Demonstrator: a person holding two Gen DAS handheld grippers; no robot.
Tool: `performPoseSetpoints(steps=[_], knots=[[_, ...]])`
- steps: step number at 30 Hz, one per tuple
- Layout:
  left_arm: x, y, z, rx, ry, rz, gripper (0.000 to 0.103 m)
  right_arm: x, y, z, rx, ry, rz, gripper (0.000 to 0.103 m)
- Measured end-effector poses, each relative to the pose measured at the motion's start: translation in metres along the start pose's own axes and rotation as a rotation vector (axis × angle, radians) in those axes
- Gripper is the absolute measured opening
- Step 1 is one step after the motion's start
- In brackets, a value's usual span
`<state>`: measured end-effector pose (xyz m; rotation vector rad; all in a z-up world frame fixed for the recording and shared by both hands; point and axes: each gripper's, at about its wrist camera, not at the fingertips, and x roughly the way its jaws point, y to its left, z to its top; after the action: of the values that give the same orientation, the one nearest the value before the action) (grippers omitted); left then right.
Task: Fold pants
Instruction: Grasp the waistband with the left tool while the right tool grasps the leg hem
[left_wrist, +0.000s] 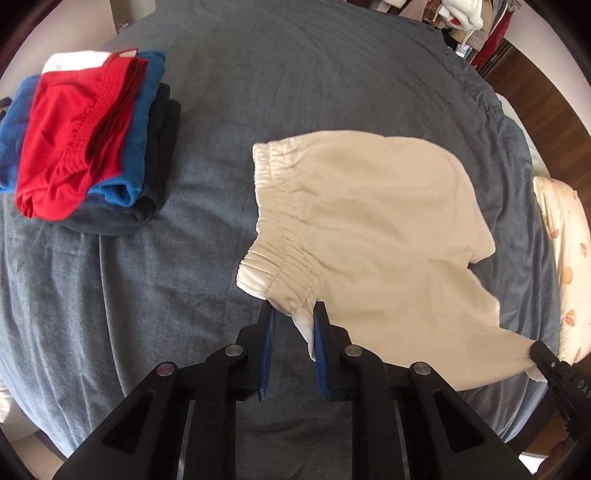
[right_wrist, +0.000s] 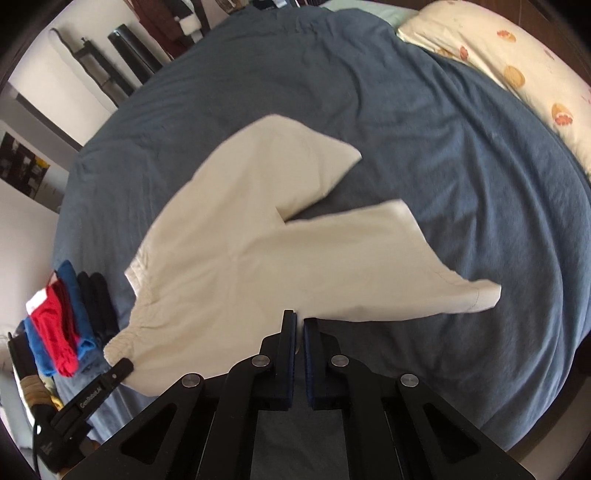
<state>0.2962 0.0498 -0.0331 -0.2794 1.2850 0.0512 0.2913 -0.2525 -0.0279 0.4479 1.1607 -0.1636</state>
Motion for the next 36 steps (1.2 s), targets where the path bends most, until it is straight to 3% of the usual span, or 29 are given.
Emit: performPoseSetpoints(steps=[8,22,36], knots=[[-0.003,-0.010,0.025,-0.051,-0.005,-0.018,0.020,-0.015,0.022,0.036,-0.050,-0.090,0.045,0.003],[0.011,-0.010,0.076,-0.141,-0.017,-0.036,0.020,0.011,0.065,0.102,-0.094,-0.160,0.121,0.003],[0.069,-0.005,0.132,-0.206,-0.017,-0.052,0.020,0.089,0.097,0.159,-0.116,-0.167,0.129,0.003]])
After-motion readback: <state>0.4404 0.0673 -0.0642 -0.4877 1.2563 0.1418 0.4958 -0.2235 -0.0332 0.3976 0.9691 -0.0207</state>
